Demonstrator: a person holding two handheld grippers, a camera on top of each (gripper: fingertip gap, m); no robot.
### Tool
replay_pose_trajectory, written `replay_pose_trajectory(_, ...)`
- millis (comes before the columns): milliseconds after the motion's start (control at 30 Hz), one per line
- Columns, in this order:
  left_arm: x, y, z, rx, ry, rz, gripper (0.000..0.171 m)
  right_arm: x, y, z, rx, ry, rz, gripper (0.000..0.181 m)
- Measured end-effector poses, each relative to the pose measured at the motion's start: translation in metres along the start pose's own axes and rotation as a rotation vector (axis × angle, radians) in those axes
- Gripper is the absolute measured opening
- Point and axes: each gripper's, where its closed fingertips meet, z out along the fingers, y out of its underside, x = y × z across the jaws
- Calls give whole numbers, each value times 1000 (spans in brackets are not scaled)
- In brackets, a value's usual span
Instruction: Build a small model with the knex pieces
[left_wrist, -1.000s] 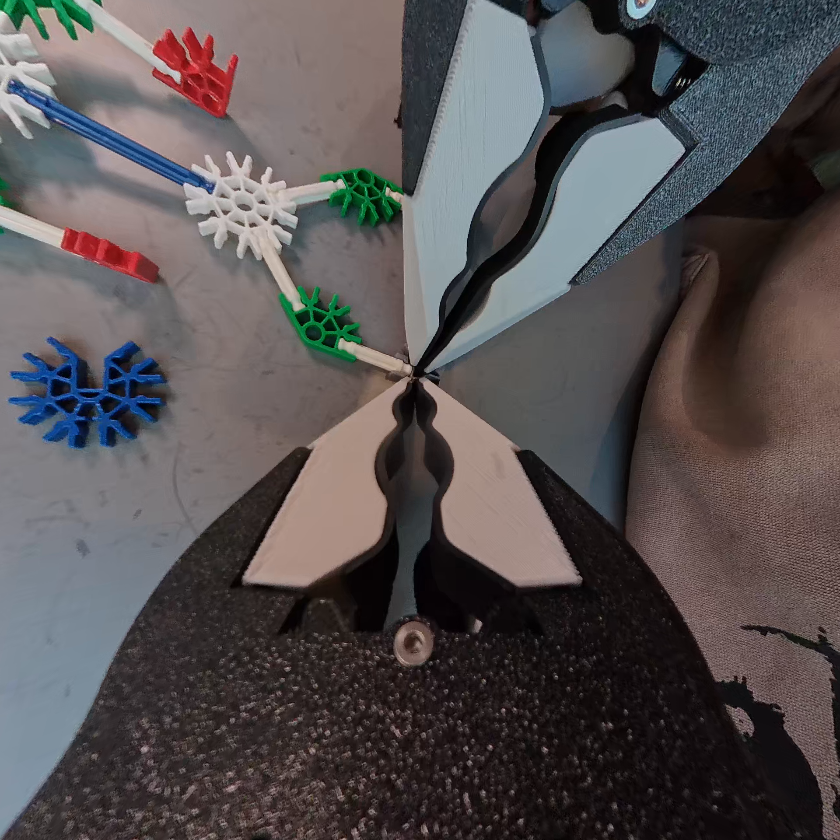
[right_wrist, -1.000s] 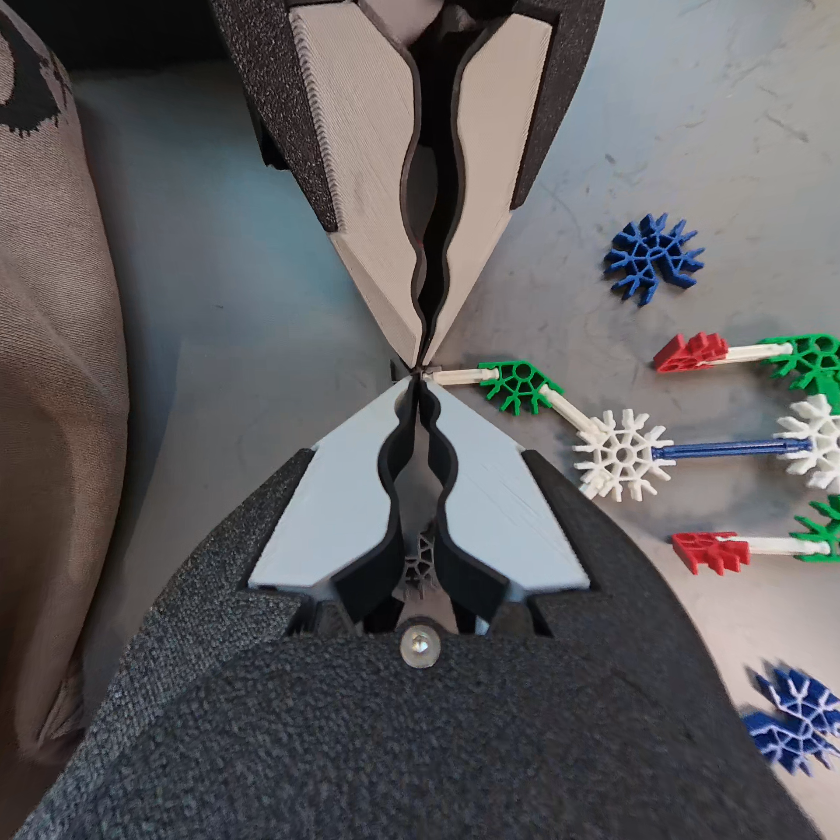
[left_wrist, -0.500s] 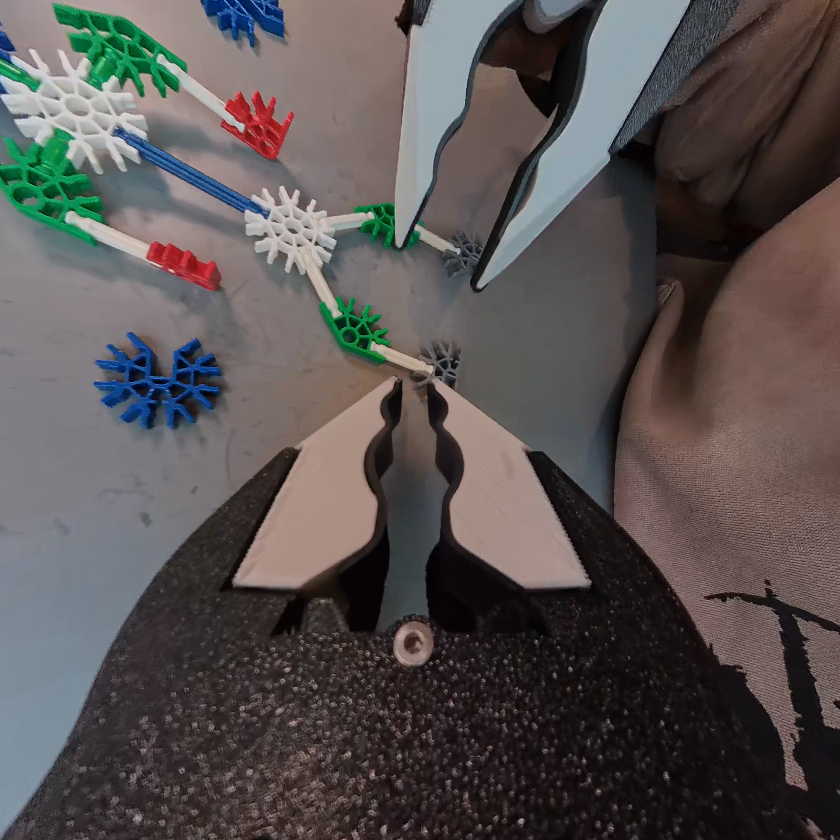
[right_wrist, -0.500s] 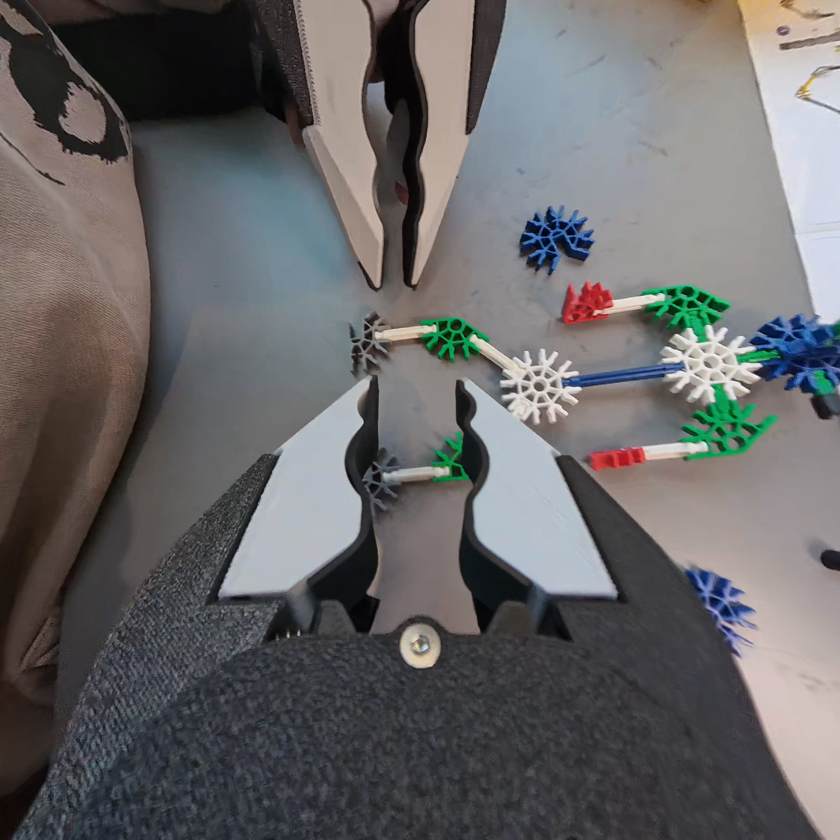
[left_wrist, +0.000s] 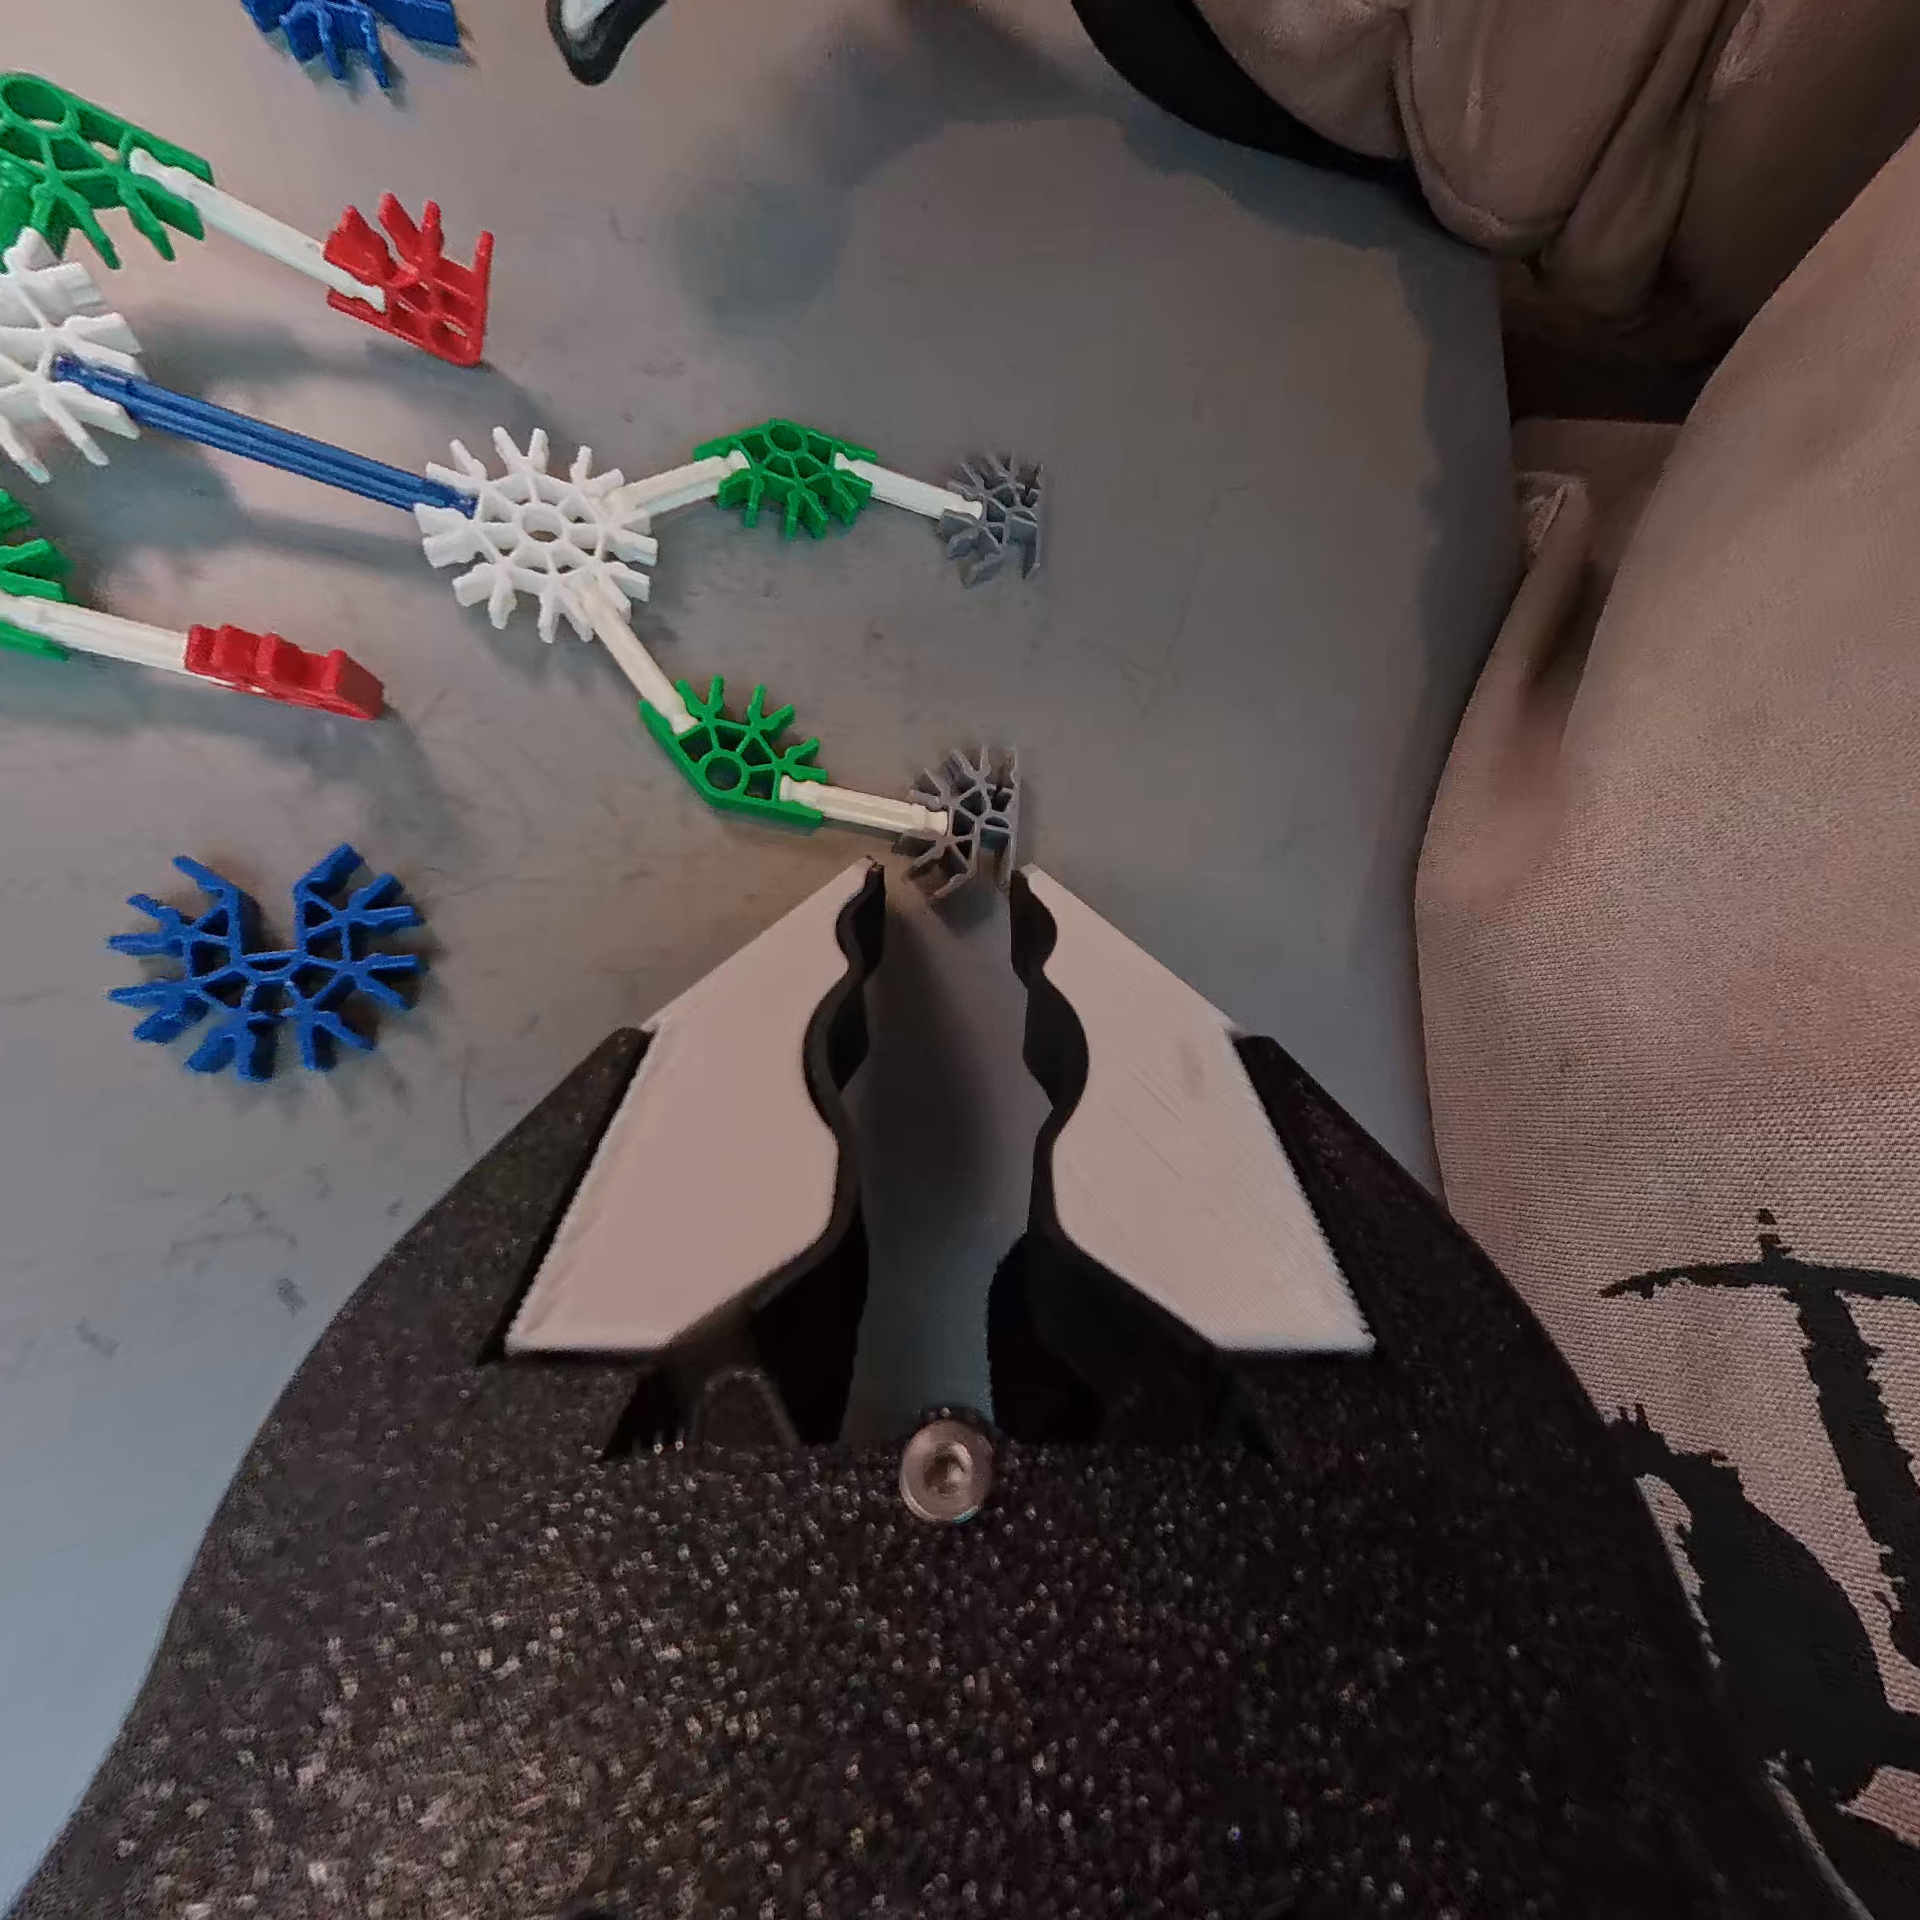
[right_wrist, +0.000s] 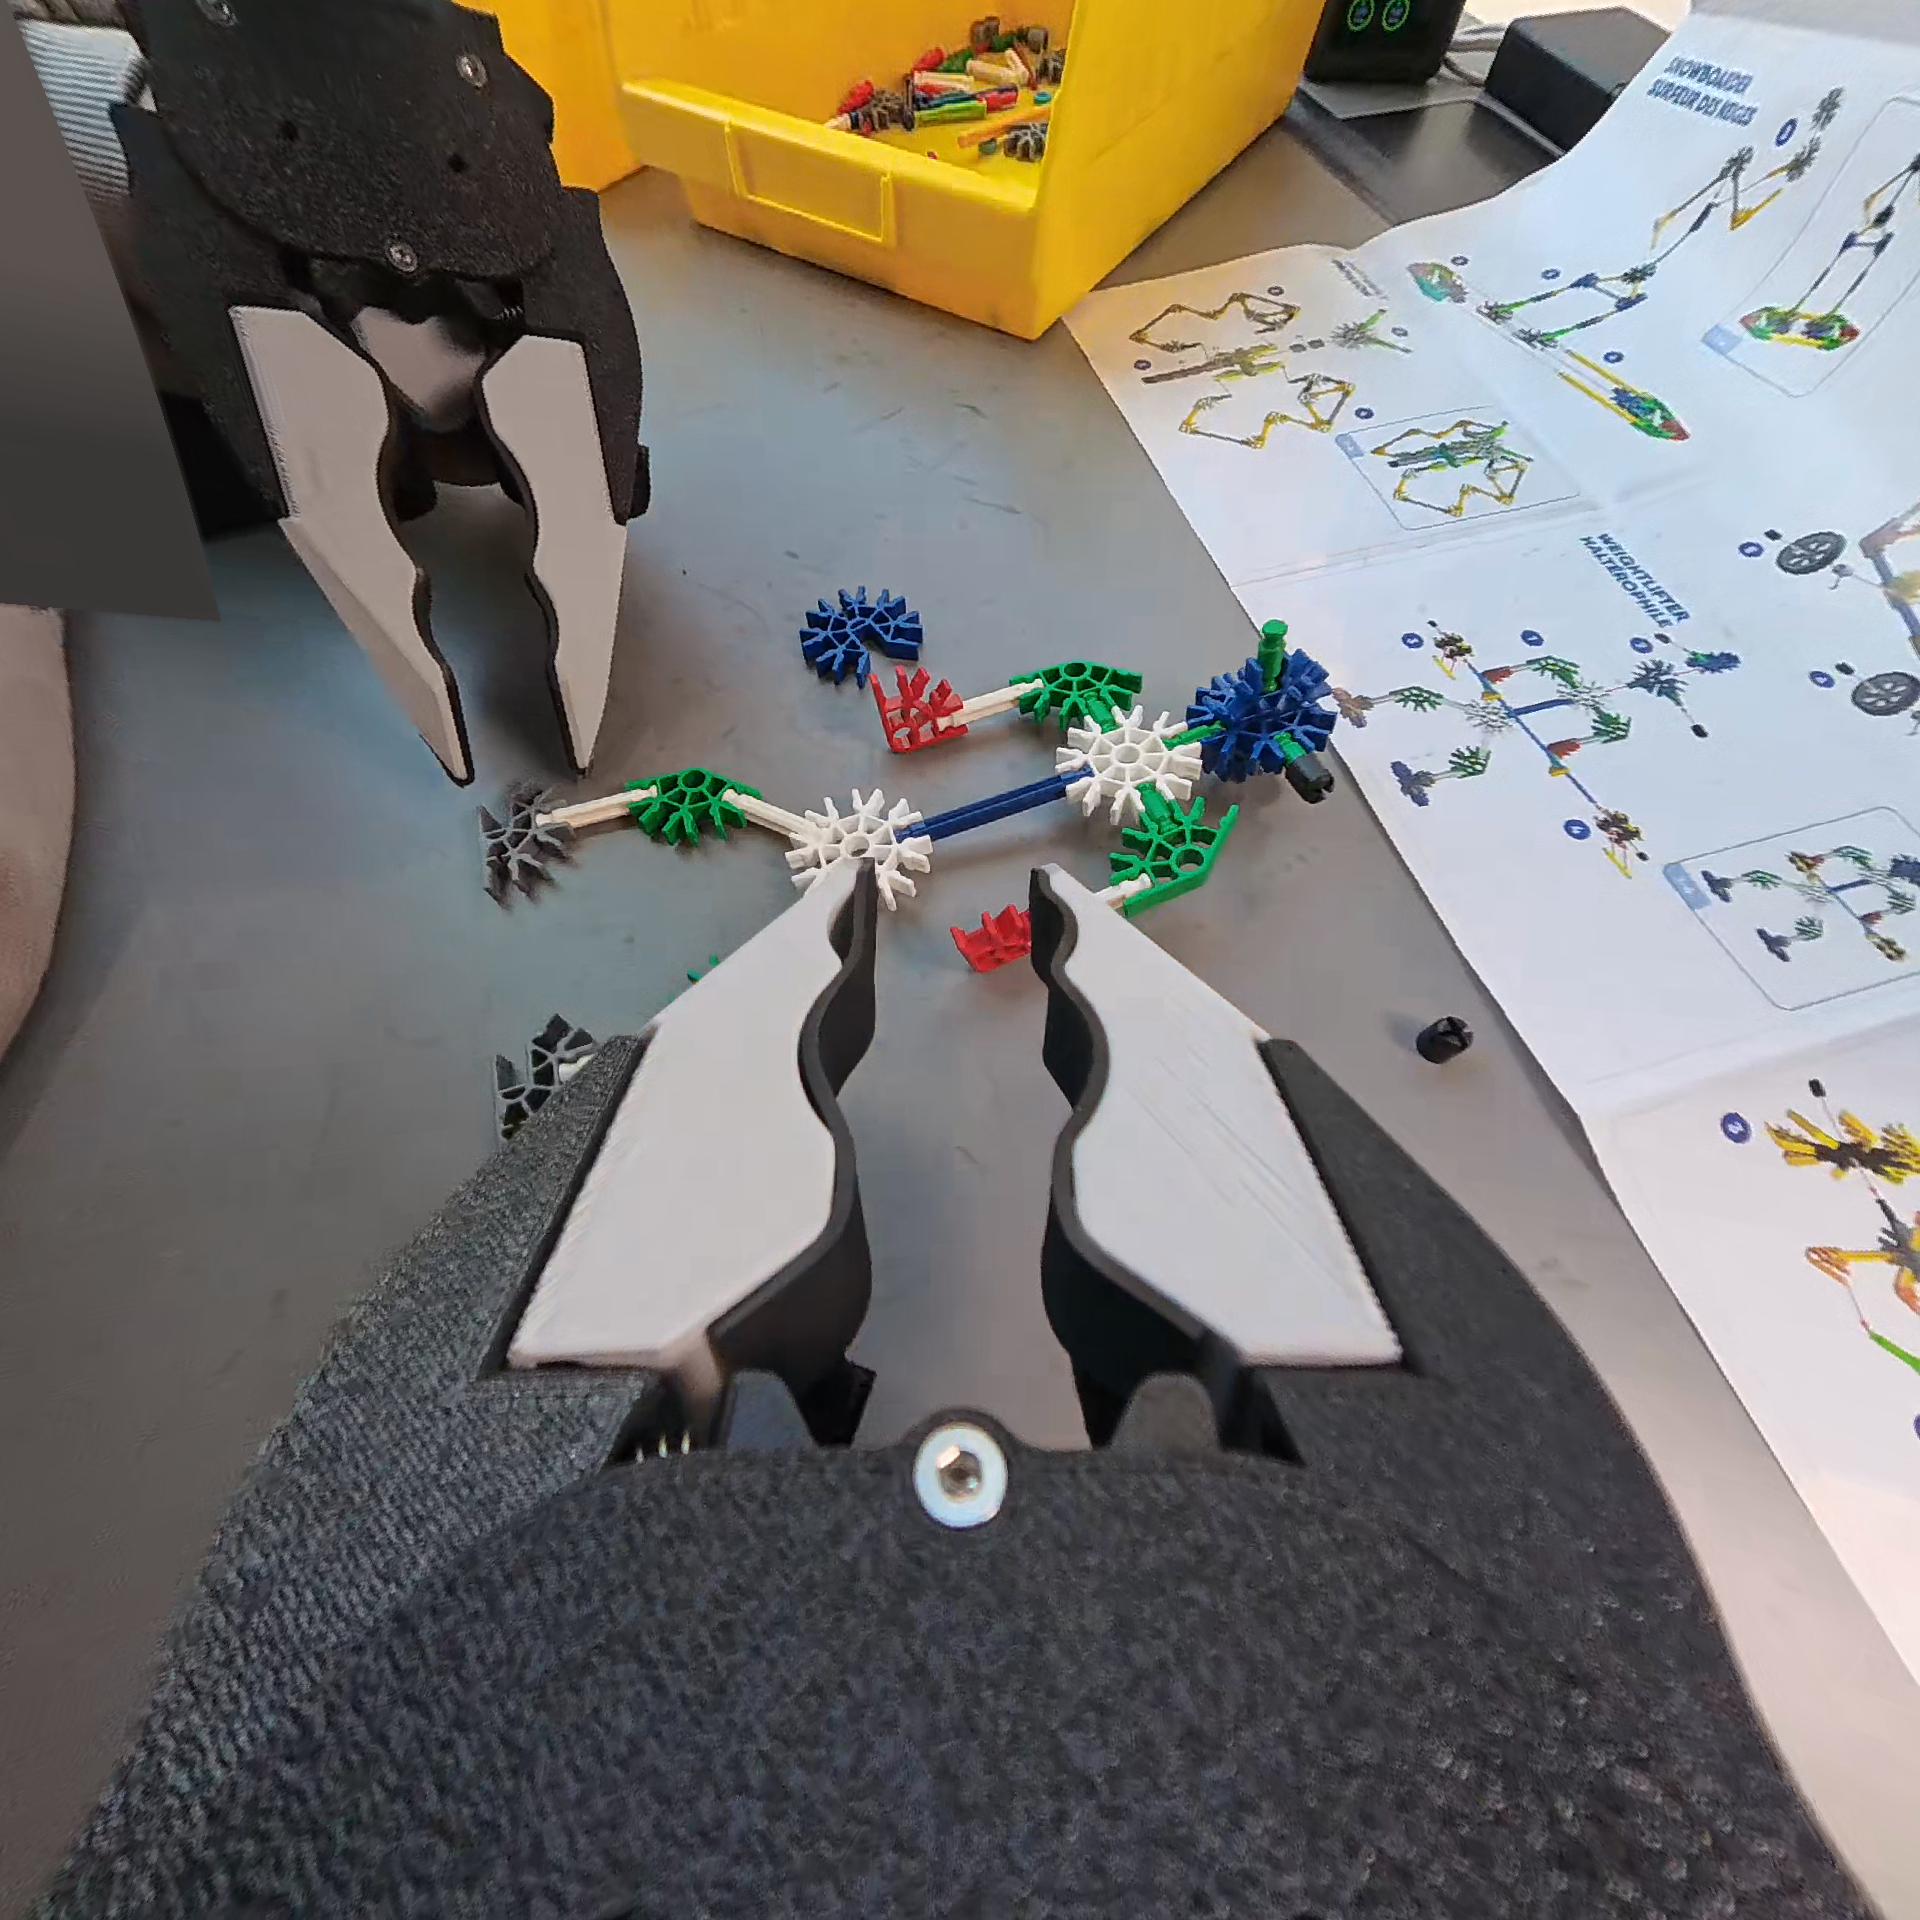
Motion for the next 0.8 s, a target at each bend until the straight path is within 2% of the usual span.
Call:
replay_pose_trajectory(267, -8, -1, 2, 11, -70, 100, 14, 5, 3, 5, 13, 33, -26, 26)
replay_pose_trajectory(400, -8, 0, 1, 14, -72, 122, 10, -4, 4, 5, 9, -6, -30, 25)
replay_pose_trajectory(633, -5, 5, 0, -4, -50, 152, 10, -42, 13, 10, -69, -160, -112, 25)
replay_pose_trajectory(800, -4, 6, 2, -21, -53, 167, 9, -83, 14, 18, -137, -227, -266, 28)
